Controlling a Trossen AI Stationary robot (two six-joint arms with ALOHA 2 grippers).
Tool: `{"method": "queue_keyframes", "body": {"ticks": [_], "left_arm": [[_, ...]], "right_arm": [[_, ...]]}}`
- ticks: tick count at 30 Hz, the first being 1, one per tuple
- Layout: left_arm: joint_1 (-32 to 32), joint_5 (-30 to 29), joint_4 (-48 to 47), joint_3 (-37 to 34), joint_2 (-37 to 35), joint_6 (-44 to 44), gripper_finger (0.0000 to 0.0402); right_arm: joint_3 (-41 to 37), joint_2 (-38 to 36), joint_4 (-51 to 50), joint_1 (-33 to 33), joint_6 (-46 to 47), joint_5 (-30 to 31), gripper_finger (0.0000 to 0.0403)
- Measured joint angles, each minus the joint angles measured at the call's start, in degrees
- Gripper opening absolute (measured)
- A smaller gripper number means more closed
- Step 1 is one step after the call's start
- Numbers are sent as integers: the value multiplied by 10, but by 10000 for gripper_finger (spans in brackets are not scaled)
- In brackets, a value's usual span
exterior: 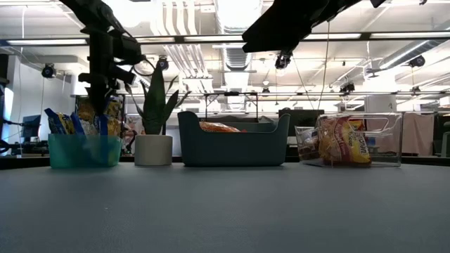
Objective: Sort Maruchan noodles
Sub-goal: Put the blue noodle pack into the green bin, then return to Home Position
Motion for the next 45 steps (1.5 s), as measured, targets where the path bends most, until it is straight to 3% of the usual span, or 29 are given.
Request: {"method": "queue_keyframes", "body": {"ticks": [22, 35, 42, 45], "left_arm": [[0, -1, 14, 0, 67, -48, 112], [-5, -34, 1, 13, 55, -87, 204], [-10, -27, -73, 100, 35, -200, 212], [-12, 32, -76, 130, 13, -272, 207]], "right_arm": [[0, 0, 0, 0, -2, 0, 249], [0, 0, -4, 0, 0, 0, 249], [0, 0, -11, 0, 5, 0, 249], [0, 0, -10, 0, -2, 0, 249]]}}
